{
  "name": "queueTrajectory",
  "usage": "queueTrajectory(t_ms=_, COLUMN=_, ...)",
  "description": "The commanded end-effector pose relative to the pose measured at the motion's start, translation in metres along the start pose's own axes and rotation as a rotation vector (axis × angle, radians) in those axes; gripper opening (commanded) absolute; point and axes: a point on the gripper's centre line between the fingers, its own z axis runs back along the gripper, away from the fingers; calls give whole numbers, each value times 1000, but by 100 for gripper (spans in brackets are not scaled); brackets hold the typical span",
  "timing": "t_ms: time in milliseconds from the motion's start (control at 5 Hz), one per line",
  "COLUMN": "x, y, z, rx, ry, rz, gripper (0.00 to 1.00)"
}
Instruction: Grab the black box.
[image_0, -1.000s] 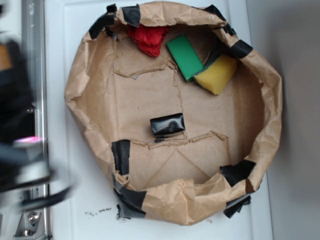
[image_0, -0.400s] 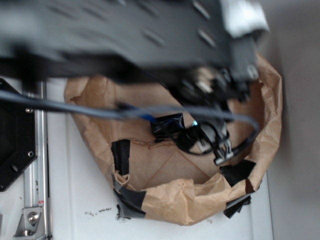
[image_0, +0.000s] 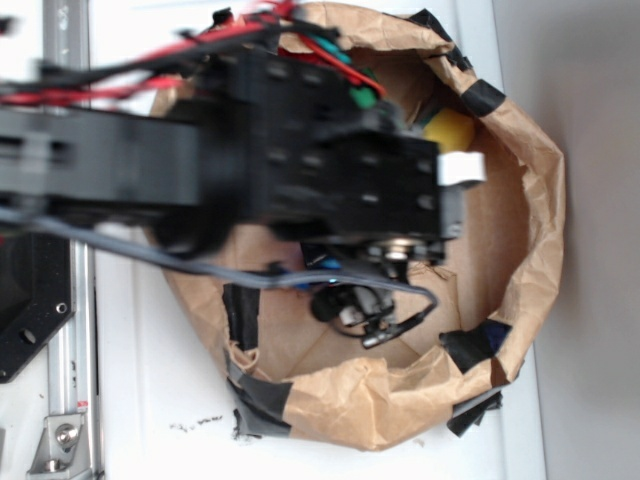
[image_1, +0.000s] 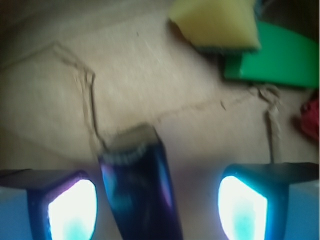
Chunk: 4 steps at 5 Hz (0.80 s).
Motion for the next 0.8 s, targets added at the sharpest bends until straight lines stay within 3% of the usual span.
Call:
queueTrajectory(t_ms=0, x=-4, y=-3, z=-1, rx=-28, ry=-59, rz=-49, gripper=0)
queueTrajectory(t_ms=400, x=-2, y=-5, z=0, rx=-28, ry=-71, rz=-65, gripper=0)
queueTrajectory(t_ms=600, x=-5, y=-1, z=12, rx=12, ry=-102, rz=-101, gripper=100)
